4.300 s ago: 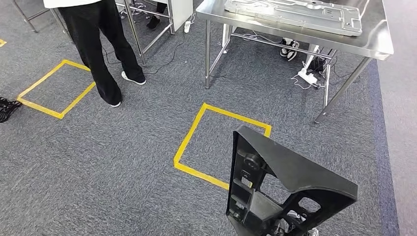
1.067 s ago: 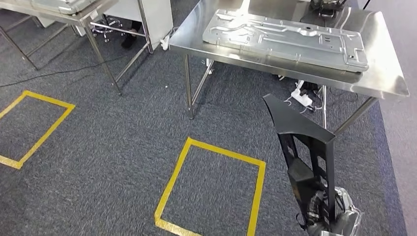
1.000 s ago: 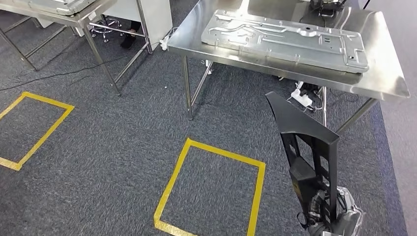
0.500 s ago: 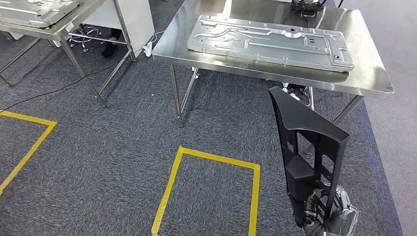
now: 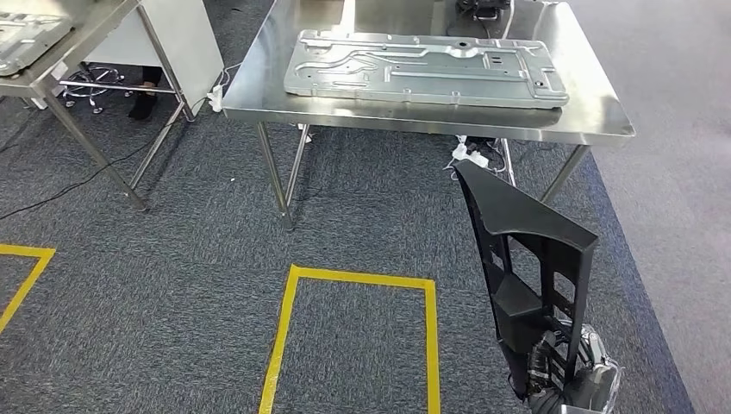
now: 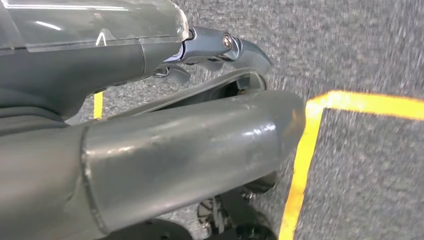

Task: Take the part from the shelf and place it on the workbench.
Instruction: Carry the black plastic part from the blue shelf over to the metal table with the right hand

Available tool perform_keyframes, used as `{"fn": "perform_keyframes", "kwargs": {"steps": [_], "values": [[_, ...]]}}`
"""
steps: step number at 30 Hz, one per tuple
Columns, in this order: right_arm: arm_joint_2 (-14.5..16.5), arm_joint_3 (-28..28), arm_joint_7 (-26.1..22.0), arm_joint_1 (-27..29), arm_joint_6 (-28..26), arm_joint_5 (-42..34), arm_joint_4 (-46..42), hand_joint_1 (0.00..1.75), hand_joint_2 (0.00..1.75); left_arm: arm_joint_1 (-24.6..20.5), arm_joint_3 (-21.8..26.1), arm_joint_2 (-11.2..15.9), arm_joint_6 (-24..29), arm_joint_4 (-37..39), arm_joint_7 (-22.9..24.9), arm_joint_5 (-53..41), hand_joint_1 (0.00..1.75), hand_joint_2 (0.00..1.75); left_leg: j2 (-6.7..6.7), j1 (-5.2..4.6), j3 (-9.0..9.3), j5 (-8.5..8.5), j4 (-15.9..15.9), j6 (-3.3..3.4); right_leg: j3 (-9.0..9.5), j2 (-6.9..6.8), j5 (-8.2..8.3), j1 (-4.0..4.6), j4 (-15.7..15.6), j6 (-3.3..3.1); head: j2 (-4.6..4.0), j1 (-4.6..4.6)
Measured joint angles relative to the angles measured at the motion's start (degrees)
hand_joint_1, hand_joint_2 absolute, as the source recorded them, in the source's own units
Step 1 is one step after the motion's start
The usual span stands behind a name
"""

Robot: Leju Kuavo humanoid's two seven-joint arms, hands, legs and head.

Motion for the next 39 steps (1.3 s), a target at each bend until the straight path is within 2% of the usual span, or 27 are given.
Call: {"fn": "perform_keyframes", "kwargs": {"steps": [2, 3, 5, 6, 7, 9, 10, 12, 16, 18, 20, 21, 22, 23, 25, 27, 28, 29, 30, 31, 32, 33, 34, 35, 37, 38, 39], "values": [[0.0, 0.3, 0.1, -0.1, 0.0, 0.1, 0.1, 1.75, 1.75, 0.0, 0.0, 0.1, 0.0, 0.0, 0.0, -0.1, 0.0, 0.0, -2.37, 0.21, -1.04, -2.24, 3.0, -0.76, 0.23, 1.23, 0.72, -0.69, -0.8, -0.23, 0.0, -0.05], [0.0, 0.4, 0.2, -0.2, -0.1, 0.2, 0.1, 1.75, 1.75, 0.1, 0.0, 0.1, 0.0, 0.0, 0.0, -0.2, 0.0, 0.0, -3.91, 0.51, -2.36, -4.07, 6.1, -1.11, 0.19, 1.71, 0.86, -0.79, -0.9, -0.31, -0.01, -0.08], [0.0, 0.7, 0.4, -0.4, -0.2, 0.5, 0.4, 1.75, 1.75, 0.2, 0.0, 0.1, 0.0, 0.0, 0.1, -0.2, 0.0, 0.0, -5.12, 1.0, -5.72, -7.22, 13.3, -1.62, 0.1, 2.68, 0.94, -0.91, -0.8, -0.42, -0.01, -0.1], [0.0, 0.7, 0.5, -0.4, -0.3, 0.8, 0.6, 1.75, 1.75, 0.2, 0.0, 0.1, 0.1, 0.0, 0.1, -0.3, 0.0, 0.0, -5.23, 1.21, -6.64, -7.32, 15.0, -1.84, 0.12, 3.14, 0.91, -0.95, -0.8, -0.37, -0.01, -0.11], [0.0, 0.8, 0.6, -0.4, -0.4, 1.1, 0.8, 1.75, 1.75, 0.2, 0.0, 0.2, 0.1, 0.0, 0.1, -0.3, 0.0, 0.0, -5.23, 1.39, -6.58, -6.27, 14.6, -2.04, 0.18, 3.52, 0.84, -1.02, -0.7, -0.26, -0.01, -0.11], [0.0, 0.9, 0.8, -0.4, -0.7, 1.7, 1.3, 1.75, 1.75, 0.2, 0.0, 0.3, 0.2, 0.0, 0.1, -0.3, 0.0, 0.0, -5.33, 1.76, -3.69, -2.1, 8.0, -2.36, 0.3, 4.05, 0.51, -1.21, -0.2, 0.23, -0.01, -0.11], [0.0, 0.9, 0.9, -0.5, -0.8, 2.0, 1.5, 1.75, 1.75, 0.1, 0.0, 0.4, 0.2, 0.0, 0.2, -0.3, 0.0, 0.0, -5.54, 1.78, -2.07, -0.85, 4.3, -2.34, 0.23, 4.22, 0.07, -1.2, 0.1, 0.62, -0.01, -0.12], [0.0, 1.2, 1.1, -0.7, -1.0, 2.5, 1.8, 1.75, 1.75, 0.0, 0.0, 0.4, 0.2, 0.0, 0.2, -0.3, 0.0, 0.0, -5.86, 1.64, -0.32, -0.57, 0.1, -1.59, 0.27, 4.46, -0.89, -1.12, 0.3, 1.52, -0.01, -0.1], [0.0, 1.9, 1.8, -1.0, -1.1, 3.4, 2.5, 1.75, 1.75, 0.2, 0.0, 0.4, 0.1, 0.0, 0.2, -0.4, 0.0, 0.0, -5.82, 1.45, 1.28, -1.46, -0.9, 0.79, 0.4, 4.07, -0.85, -1.26, 2.4, 2.91, -0.01, -0.03], [0.0, 2.4, 2.1, -1.3, -1.1, 3.8, 3.0, 1.75, 1.75, 0.3, 0.0, 0.5, 0.1, 0.0, 0.2, -0.5, 0.0, 0.0, -5.58, 1.36, 2.43, -1.79, -1.1, 1.48, -2.44, 3.43, -3.0, -1.36, 7.4, 3.18, 0.0, -0.01], [0.0, 2.8, 2.3, -1.4, -1.1, 4.0, 3.4, 1.75, 1.75, 0.3, 0.0, 0.6, 0.1, 0.0, 0.2, -0.5, 0.0, 0.0, -5.37, 1.3, 3.37, -2.68, -1.0, 1.59, -7.27, 3.2, -5.51, -1.34, 14.1, 3.46, 0.0, -0.01], [0.0, 2.9, 2.4, -1.5, -1.1, 4.0, 3.7, 1.75, 1.75, 0.3, 0.0, 0.6, 0.1, 0.0, 0.3, -0.5, 0.0, 0.0, -5.31, 1.28, 3.99, -3.22, -1.0, 1.54, -9.18, 3.15, -6.1, -1.36, 16.0, 3.56, -0.01, -0.01], [-0.1, 3.0, 2.6, -1.5, -1.2, 4.1, 4.0, 1.75, 1.75, 0.4, 0.0, 0.6, 0.1, 0.0, 0.3, -0.5, 0.0, 0.0, -5.3, 1.3, 4.75, -3.84, -1.1, 1.44, -10.21, 3.07, -6.05, -1.37, 16.0, 3.59, -0.01, -0.01], [-0.1, 3.2, 2.7, -1.5, -1.2, 4.1, 4.2, 1.75, 1.75, 0.5, 0.0, 0.6, 0.1, 0.0, 0.4, -0.5, 0.0, 0.0, -5.3, 1.33, 5.68, -4.54, -1.1, 1.3, -10.34, 2.93, -5.13, -1.38, 14.3, 3.52, -0.01, 0.0], [-0.1, 3.6, 2.9, -1.5, -1.4, 4.1, 4.7, 1.75, 1.75, 0.6, 0.0, 0.6, 0.1, 0.0, 0.5, -0.6, 0.0, 0.0, -5.21, 1.36, 7.73, -6.16, -1.1, 0.9, -9.26, 2.43, -0.14, -1.26, 8.1, 3.09, -0.01, -0.02], [-0.1, 4.0, 3.1, -1.6, -1.5, 4.0, 5.2, 1.75, 1.75, 0.7, 0.0, 0.7, 0.1, 0.0, 0.7, -0.6, 0.0, 0.0, -5.1, 1.32, 9.49, -7.56, -1.7, 0.14, -8.16, 1.92, 3.32, -0.78, 4.5, 2.28, 0.0, 0.01], [-0.2, 4.1, 3.2, -1.6, -1.6, 3.9, 5.3, 1.75, 1.75, 0.6, 0.0, 0.7, 0.1, 0.0, 0.7, -0.6, 0.0, 0.0, -5.02, 1.26, 10.34, -7.8, -2.0, -0.31, -7.66, 1.9, 3.49, -0.58, 4.2, 1.81, -0.01, 0.02], [-0.2, 4.3, 3.3, -1.6, -1.8, 3.8, 5.4, 1.75, 1.75, 0.5, 0.0, 0.7, 0.1, 0.0, 0.8, -0.6, 0.0, 0.0, -5.01, 1.22, 10.78, -7.26, -1.6, -0.81, -6.75, 2.04, 2.65, -0.49, 3.9, 1.31, -0.01, 0.04], [-0.2, 4.6, 3.4, -1.7, -1.9, 3.8, 5.5, 1.75, 1.75, 0.3, 0.0, 0.8, 0.1, 0.0, 0.9, -0.6, 0.0, 0.0, -4.99, 1.26, 10.44, -6.06, 0.2, -1.2, -5.54, 2.25, 2.27, -0.6, 3.3, 0.83, 0.0, 0.01], [-0.2, 4.9, 3.4, -1.7, -2.0, 3.7, 5.5, 1.75, 1.75, 0.2, 0.0, 0.9, 0.1, 0.0, 0.9, -0.6, 0.0, 0.0, -5.06, 1.27, 9.09, -4.29, 3.5, -1.46, -4.08, 2.41, 1.7, -0.73, 2.4, 0.42, -0.01, 0.01], [-0.1, 5.1, 3.5, -1.8, -2.1, 3.6, 5.6, 1.75, 1.75, 0.0, 0.0, 1.0, 0.1, 0.0, 0.9, -0.6, 0.0, 0.0, -5.16, 1.32, 6.68, -2.74, 7.6, -1.65, -2.48, 2.46, 1.14, -0.84, 1.6, 0.05, 0.0, -0.05], [-0.1, 5.4, 3.6, -1.9, -2.1, 3.6, 5.7, 1.75, 1.75, -0.1, 0.0, 1.1, 0.1, 0.0, 0.9, -0.6, 0.0, 0.0, -5.24, 1.38, 3.7, -2.3, 11.5, -1.75, -0.85, 2.5, 0.54, -0.93, 0.7, -0.2, 0.0, -0.07], [-0.1, 5.6, 3.7, -2.0, -2.1, 3.6, 5.8, 1.75, 1.75, 0.0, 0.0, 1.1, 0.1, 0.0, 1.0, -0.6, 0.0, 0.0, -5.31, 1.37, 0.79, -3.29, 14.2, -1.83, 0.7, 2.59, -0.16, -0.94, -0.1, -0.39, 0.0, -0.09], [-0.1, 5.8, 3.8, -2.1, -2.1, 3.5, 5.9, 1.75, 1.75, 0.1, 0.0, 1.1, 0.1, 0.0, 1.0, -0.6, 0.0, 0.0, -5.32, 1.38, -1.85, -5.66, 15.6, -1.89, 2.22, 2.82, -0.89, -0.94, -0.7, -0.47, 0.0, -0.1], [-0.1, 6.1, 3.9, -2.1, -2.2, 3.5, 6.1, 1.75, 1.75, 0.6, 0.0, 1.2, 0.1, 0.0, 1.1, -0.6, 0.0, 0.0, -5.32, 1.37, -5.72, -11.23, 14.9, -1.95, 5.32, 3.42, -2.61, -0.93, -1.7, -0.45, 0.0, -0.09], [-0.1, 6.2, 4.0, -2.1, -2.2, 3.4, 6.2, 1.75, 1.75, 0.8, 0.0, 1.2, 0.1, 0.0, 1.1, -0.6, 0.0, 0.0, -5.32, 1.36, -6.95, -12.41, 13.1, -1.88, 6.81, 3.68, -3.55, -0.92, -2.1, -0.37, -0.01, -0.09], [-0.1, 6.2, 4.0, -2.1, -2.3, 3.4, 6.3, 1.75, 1.75, 1.0, 0.0, 1.3, 0.1, 0.0, 1.1, -0.6, 0.0, 0.0, -5.33, 1.32, -7.76, -11.2, 10.4, -1.72, 8.26, 3.84, -4.58, -0.9, -2.3, -0.27, -0.01, -0.1]]}}
